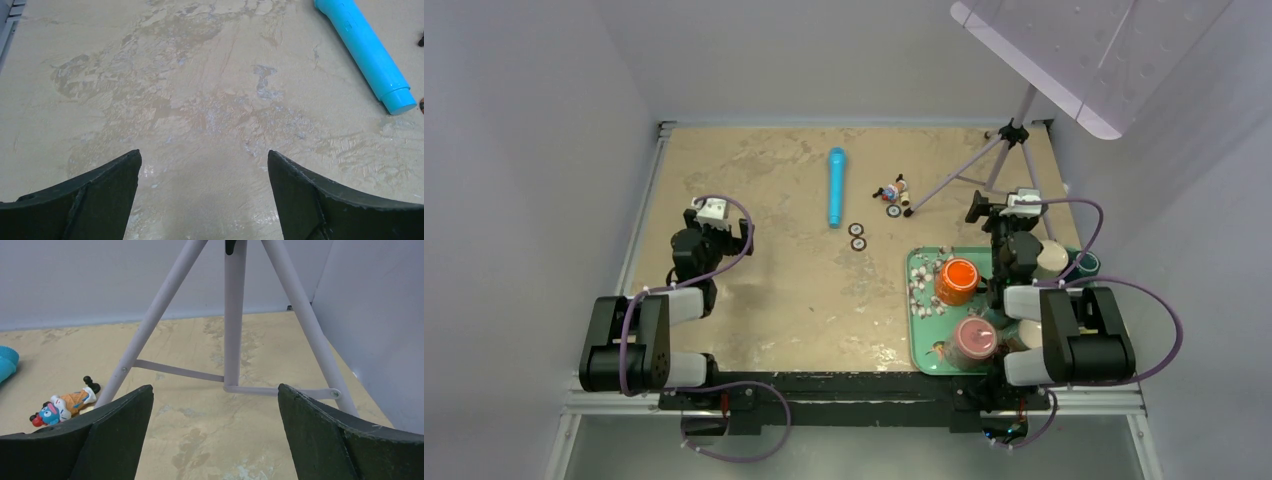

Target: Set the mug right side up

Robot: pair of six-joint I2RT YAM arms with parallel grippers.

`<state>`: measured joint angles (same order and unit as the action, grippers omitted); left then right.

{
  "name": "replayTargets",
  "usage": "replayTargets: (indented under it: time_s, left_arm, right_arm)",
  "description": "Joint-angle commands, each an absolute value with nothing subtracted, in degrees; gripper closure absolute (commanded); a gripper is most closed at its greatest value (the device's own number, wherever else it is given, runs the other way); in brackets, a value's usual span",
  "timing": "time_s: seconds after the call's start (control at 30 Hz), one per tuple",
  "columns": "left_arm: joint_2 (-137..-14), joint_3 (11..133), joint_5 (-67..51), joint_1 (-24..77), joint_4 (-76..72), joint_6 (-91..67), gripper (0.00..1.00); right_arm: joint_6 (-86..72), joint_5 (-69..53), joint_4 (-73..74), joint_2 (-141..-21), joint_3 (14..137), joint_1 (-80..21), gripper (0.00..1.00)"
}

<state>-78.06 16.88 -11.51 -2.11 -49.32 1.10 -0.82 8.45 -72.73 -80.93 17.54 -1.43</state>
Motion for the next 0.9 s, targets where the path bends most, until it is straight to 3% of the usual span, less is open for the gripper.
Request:
replayTargets:
  time_s: [0.0, 0.23, 0.37, 0.5, 0.6, 0.73, 0.87]
  left_arm:
    - [-77.59, 17.43, -11.81, -1.85, -54.01, 1.59, 0.00]
    - [-77.79, 17.55, -11.87, -1.85, -54.12, 1.63, 0.00]
    - [-76.82, 17.84, -10.49, -1.85, -52.77, 1.24, 0.00]
    - [-74.26, 31.52, -4.90, -1.85, -25.44, -1.36, 0.00]
    - [-76.36, 48.62, -13.13, -1.80, 3.34, 2.86, 0.00]
    - [-73.91, 58.52, -18.09, -1.85, 17.88, 4.82, 0.00]
    - [-72.79, 65.26, -18.55, -1.85, 29.97, 5.33, 0.01]
  right_arm:
    - [1.10, 9.65, -68.80, -75.95, 20.82, -1.14, 0.01]
    - [7.93, -0.42, -23.63, -64.82, 42.51, -1.38, 0.02]
    - [7.27, 3.54, -3.04, -63.18, 53.64, -3.30, 0.02]
    - [4.00, 10.40, 15.76, -63.38, 62.28, -7.51, 0.02]
    - [0.82, 11.19, 31.05, -66.74, 68.83, -11.39, 0.02]
    - [-7.52, 11.76, 50.00, -73.15, 76.62, -14.89, 0.02]
    - [-14.61, 11.89, 57.13, -72.29, 75.52, -14.70, 0.01]
